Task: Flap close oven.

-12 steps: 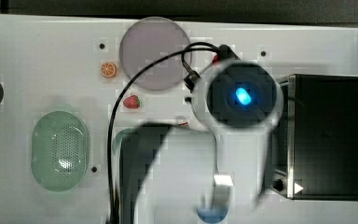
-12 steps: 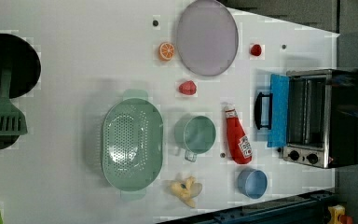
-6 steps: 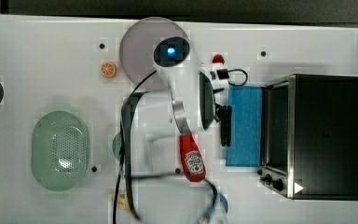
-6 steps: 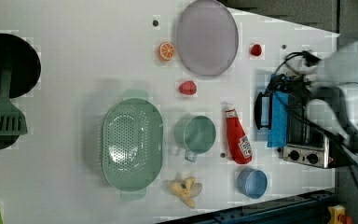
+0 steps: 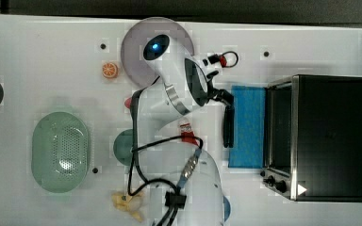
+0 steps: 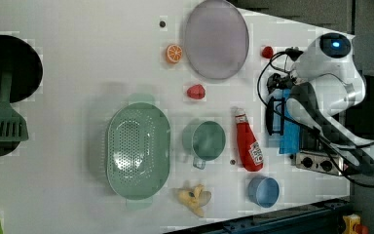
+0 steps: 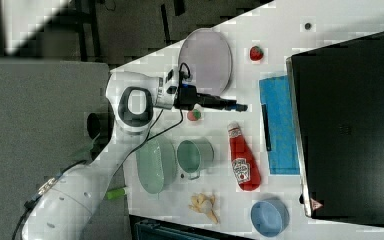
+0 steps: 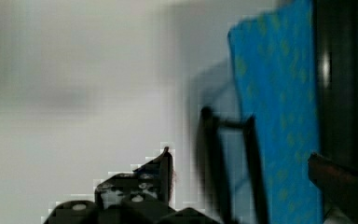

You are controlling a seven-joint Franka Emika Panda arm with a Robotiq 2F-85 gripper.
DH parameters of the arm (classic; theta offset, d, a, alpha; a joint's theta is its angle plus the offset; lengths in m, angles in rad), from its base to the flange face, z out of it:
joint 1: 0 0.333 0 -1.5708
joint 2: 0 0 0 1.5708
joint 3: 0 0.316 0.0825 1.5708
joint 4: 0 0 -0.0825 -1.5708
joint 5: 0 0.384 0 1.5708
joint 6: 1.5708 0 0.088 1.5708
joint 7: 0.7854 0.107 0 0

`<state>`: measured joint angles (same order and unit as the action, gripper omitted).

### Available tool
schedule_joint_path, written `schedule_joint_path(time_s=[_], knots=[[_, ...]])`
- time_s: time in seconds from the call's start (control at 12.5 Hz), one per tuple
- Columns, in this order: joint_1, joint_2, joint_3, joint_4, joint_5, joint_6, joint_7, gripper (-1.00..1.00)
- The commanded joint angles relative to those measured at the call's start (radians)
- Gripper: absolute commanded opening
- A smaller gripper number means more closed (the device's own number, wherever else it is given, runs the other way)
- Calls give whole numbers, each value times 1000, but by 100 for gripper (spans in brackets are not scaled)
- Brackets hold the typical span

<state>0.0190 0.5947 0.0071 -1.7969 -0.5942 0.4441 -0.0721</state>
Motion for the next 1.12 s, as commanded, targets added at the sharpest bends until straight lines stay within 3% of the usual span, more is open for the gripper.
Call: schedule_joint_path(time_s=[0.08,0.24,0.88,0.96,1.12], knots=[[22,88,-3,87,-126,-7,-33,100],[29,163,-3,128,-244,-42,-25,100],[75,332,-4,184,-507,-214,236,100],[79,341,-3,184,-528,-214,236,93],[90,347,-3,184,-581,-246,236,43]])
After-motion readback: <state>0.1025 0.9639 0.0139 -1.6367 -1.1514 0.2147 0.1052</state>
